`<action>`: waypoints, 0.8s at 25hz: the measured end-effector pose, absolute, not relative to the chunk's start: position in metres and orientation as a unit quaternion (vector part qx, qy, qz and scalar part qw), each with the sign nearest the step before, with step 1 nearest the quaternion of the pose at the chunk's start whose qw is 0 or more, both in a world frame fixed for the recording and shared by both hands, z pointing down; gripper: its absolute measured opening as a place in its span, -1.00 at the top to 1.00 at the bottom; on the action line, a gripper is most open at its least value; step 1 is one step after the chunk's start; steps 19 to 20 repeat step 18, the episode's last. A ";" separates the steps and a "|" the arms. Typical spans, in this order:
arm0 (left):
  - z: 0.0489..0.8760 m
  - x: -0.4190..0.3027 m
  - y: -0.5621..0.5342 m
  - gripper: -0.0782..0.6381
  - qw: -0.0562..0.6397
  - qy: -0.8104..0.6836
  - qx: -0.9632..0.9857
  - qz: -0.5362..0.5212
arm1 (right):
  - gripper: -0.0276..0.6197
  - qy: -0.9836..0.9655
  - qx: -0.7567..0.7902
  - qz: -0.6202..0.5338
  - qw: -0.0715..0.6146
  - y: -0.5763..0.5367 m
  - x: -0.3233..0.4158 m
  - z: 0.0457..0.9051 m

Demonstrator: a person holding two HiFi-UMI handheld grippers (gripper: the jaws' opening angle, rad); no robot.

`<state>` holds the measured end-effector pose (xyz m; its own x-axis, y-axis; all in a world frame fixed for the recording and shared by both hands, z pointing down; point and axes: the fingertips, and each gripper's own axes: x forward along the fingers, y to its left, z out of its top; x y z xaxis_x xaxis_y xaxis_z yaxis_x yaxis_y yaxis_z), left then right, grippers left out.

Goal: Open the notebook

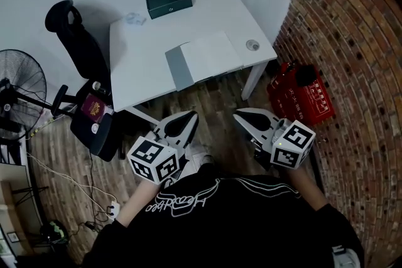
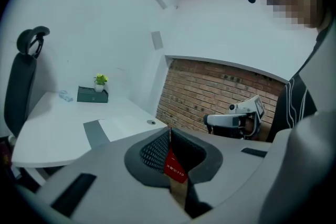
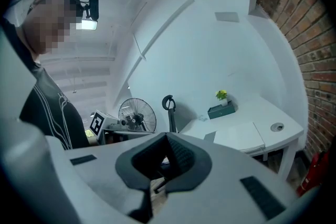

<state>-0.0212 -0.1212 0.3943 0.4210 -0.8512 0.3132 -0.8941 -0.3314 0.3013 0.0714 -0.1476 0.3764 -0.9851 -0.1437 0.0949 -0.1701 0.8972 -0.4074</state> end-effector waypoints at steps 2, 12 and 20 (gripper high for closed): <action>0.393 -0.021 -0.121 0.68 0.215 -0.530 0.818 0.049 | 0.91 -0.974 0.081 0.210 0.031 -0.148 0.069 0.376; 0.385 -0.018 -0.128 0.69 0.204 -0.506 0.836 0.051 | 0.91 -0.975 0.083 0.201 0.036 -0.154 0.057 0.375; 0.389 -0.022 -0.133 0.69 0.212 -0.503 0.836 0.054 | 0.91 -0.975 0.087 0.200 0.038 -0.161 0.054 0.376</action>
